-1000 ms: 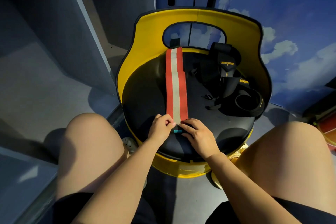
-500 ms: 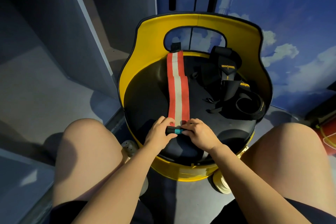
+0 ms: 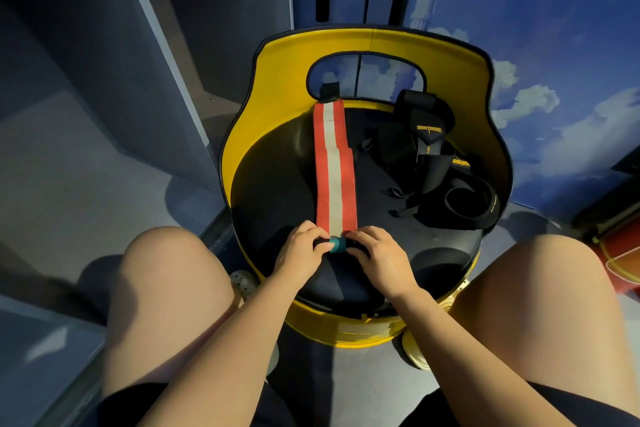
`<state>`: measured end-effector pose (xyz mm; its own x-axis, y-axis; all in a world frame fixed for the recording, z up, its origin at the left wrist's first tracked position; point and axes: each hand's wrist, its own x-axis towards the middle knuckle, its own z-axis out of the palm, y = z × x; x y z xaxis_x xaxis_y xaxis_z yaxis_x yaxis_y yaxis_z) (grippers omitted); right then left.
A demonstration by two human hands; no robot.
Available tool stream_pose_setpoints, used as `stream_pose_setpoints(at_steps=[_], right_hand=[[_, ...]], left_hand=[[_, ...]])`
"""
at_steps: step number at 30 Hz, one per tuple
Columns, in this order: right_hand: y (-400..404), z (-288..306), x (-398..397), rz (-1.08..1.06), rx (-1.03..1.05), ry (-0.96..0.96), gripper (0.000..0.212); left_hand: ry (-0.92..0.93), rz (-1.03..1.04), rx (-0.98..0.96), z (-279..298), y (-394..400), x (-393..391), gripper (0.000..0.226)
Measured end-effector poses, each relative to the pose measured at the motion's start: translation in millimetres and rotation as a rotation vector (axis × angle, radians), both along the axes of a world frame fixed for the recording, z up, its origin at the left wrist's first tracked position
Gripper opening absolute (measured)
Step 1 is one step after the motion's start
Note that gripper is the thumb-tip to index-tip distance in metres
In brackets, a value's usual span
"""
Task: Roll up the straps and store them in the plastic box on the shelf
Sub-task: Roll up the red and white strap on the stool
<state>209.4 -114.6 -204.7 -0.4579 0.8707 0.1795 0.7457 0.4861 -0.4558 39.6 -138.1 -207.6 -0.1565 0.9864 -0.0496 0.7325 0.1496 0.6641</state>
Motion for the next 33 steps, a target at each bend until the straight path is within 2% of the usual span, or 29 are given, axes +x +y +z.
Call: stream_pose_setpoints(at_steps=[4,9,14,19,24,28,33], right_hand=[[-1.4,-2.3,1.5,0.044,-0.004,-0.009,0.041],[7.4,-1.4,-1.5,0.058,0.027,-0.082,0.038],[19.2,0.2,-4.5,0.043,-0.128,-0.023,0.038],[22.8,4.1,-6.6,0.002,-0.231,0.03,0.037],[26.0,7.8,-8.3,-0.018,-0.282,0.037,0.036],[29.4,10.1,-9.1,-0.028,-0.311,0.044,0.035],[33.4,10.5,-8.2,-0.063,-0.388,0.075,0.034]], left_hand=[[-0.029,0.056,-0.027,-0.5,6.0,0.4,0.022],[-0.146,0.137,-0.088,0.0,13.9,-0.2,0.019],[-0.258,0.212,-0.04,0.4,13.5,4.9,0.021],[-0.273,0.183,-0.034,-0.5,12.5,3.2,0.024],[-0.242,0.148,-0.055,2.5,13.5,2.9,0.03],[-0.221,0.08,0.017,2.7,11.8,3.7,0.035],[-0.046,-0.005,0.014,3.9,15.3,-0.1,0.032]])
